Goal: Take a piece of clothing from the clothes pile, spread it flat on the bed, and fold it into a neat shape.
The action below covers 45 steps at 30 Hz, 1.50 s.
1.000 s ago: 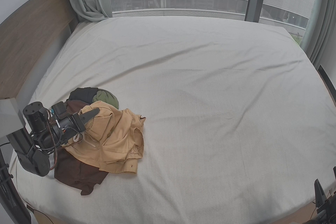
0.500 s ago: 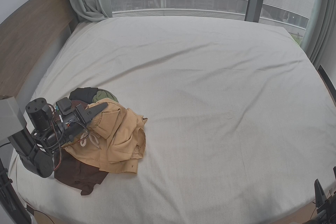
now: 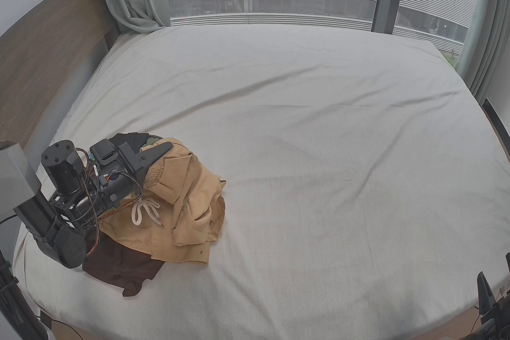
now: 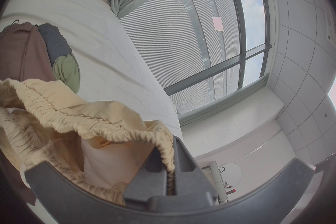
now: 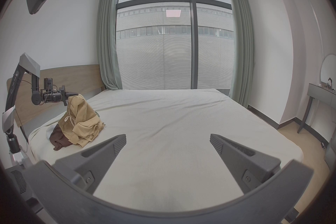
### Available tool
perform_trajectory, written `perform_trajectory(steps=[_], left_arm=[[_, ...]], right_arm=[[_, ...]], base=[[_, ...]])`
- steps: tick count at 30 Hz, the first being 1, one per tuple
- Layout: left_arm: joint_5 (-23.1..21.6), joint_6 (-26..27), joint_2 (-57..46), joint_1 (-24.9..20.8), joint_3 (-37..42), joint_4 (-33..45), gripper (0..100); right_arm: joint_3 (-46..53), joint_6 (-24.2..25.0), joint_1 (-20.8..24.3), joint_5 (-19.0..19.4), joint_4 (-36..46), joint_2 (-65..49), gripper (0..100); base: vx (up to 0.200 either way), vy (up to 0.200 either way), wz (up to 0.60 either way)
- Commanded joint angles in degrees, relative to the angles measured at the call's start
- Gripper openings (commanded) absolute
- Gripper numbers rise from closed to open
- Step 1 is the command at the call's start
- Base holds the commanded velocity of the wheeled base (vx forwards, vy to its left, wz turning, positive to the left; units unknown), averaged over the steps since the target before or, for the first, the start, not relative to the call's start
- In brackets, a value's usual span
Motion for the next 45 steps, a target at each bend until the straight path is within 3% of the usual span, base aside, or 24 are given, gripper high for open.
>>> perform_trajectory(steps=[1,33,45], left_arm=[[0.08,-0.51,-0.16,-0.37,-0.32,-0.21,0],[0.17,-15.54,-4.2,-8.46,-0.85,-0.12,0],[0.17,-21.51,-5.26,-15.49,-4.1,-0.03,0]], right_arm=[[1.01,0.02,0.04,0.01,-0.01,-0.93,100],[1.01,0.02,-0.05,0.01,-0.01,-0.93,100],[1.01,0.02,0.04,0.01,-0.01,-0.93,100]], base=[[0.0,0.0,0.0],[0.0,0.0,0.0],[0.0,0.0,0.0]])
